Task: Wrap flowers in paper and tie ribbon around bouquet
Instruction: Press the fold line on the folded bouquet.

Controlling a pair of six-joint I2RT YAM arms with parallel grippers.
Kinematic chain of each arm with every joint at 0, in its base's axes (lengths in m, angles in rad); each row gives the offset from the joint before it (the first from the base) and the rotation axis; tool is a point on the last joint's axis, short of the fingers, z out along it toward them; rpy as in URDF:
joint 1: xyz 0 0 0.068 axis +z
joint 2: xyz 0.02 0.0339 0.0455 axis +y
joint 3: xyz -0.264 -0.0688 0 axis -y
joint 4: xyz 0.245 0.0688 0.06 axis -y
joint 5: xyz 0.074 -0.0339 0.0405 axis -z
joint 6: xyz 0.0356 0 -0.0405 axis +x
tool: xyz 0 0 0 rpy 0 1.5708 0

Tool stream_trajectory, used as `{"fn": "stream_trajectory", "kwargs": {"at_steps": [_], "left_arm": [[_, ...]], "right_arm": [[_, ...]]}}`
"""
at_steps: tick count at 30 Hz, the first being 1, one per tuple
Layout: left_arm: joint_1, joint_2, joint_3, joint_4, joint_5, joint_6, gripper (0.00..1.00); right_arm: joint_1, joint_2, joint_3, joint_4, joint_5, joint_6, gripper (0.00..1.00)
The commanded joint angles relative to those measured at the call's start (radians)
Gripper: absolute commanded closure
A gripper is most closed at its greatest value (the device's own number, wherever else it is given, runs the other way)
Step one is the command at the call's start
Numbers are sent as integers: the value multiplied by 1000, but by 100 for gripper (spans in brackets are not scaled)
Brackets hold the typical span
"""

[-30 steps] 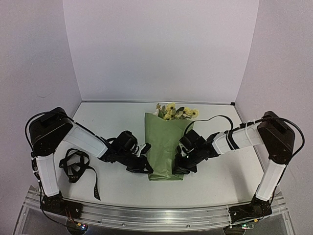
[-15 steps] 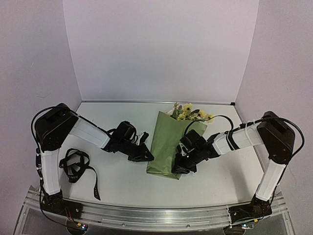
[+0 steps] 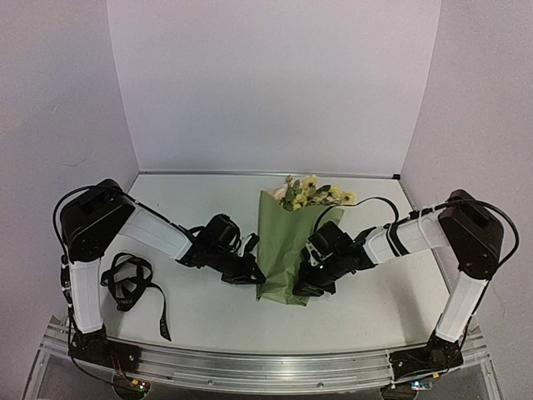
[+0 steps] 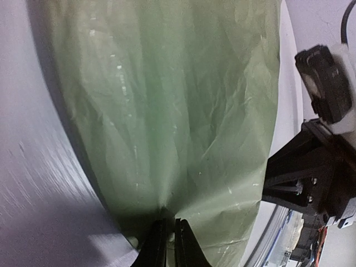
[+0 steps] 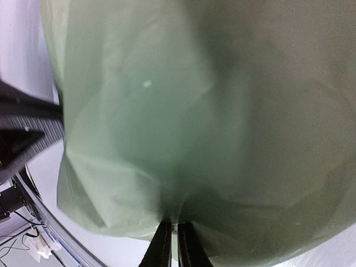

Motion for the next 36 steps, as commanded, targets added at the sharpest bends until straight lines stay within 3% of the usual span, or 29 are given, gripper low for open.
{"fn": "stream_trajectory", "kwargs": {"at_steps": [1,14,26,36], "left_arm": [[-89,-61,-77,-120,-54,-29,93],[-143,-187,-119,-185,-160,-54,92],[-92,-204,-63,-81,-82,-39,90],[-89,-132,11,-122,-56,4,91]], "right_arm": [[-4,1,-48,-110,46,-35,92],[-5,-94,-56,-282,38,-141,92],[-5,-86,-57,-277,33,-115,92],[-3,-322,-13,-401,26,-165,87]]}}
